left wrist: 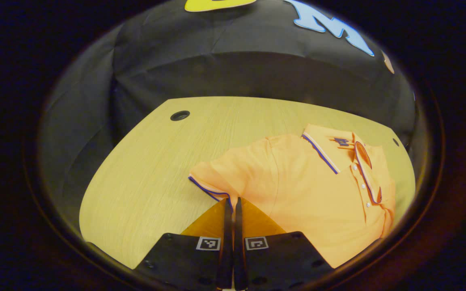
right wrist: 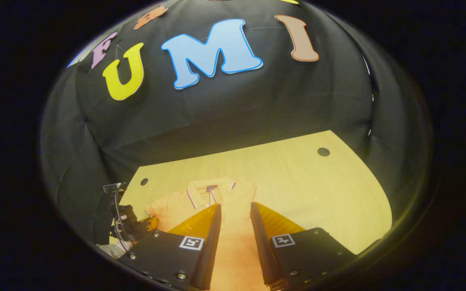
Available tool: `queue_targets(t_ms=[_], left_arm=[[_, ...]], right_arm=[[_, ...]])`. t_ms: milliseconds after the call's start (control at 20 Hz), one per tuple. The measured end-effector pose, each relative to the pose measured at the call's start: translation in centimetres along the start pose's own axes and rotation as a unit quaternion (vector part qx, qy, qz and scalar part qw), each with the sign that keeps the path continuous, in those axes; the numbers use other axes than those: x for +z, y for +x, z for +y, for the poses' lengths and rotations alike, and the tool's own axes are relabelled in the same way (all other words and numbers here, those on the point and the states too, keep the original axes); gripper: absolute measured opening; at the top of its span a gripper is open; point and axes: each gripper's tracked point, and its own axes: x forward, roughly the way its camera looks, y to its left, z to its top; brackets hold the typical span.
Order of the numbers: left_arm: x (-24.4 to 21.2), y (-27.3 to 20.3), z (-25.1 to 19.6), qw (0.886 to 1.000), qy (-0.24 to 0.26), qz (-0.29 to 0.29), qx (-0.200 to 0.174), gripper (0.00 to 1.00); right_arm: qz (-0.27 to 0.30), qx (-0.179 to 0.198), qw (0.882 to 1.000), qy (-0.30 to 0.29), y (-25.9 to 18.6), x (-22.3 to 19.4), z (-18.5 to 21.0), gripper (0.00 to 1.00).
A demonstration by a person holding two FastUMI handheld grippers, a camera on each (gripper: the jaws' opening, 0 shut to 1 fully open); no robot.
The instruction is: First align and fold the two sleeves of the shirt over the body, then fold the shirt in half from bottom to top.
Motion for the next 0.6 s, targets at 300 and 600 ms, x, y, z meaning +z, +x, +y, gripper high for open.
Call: queue_targets(t_ms=[300, 600], left_arm=[[0.7, -0.4, -0.6, 1.0, 0.027, 0.002, 0.009, 0.07], [3.4, -2.2, -5.1, 0.998, 0.054, -0.03, -0.019, 0.06]], right_arm=[[0.001, -0.011, 1.0, 0.004, -1.1, -0.6, -1.8, 0.46], [-0.001, -0.015, 1.0, 0.023, -2.0, -1.3, -3.1, 0.46]])
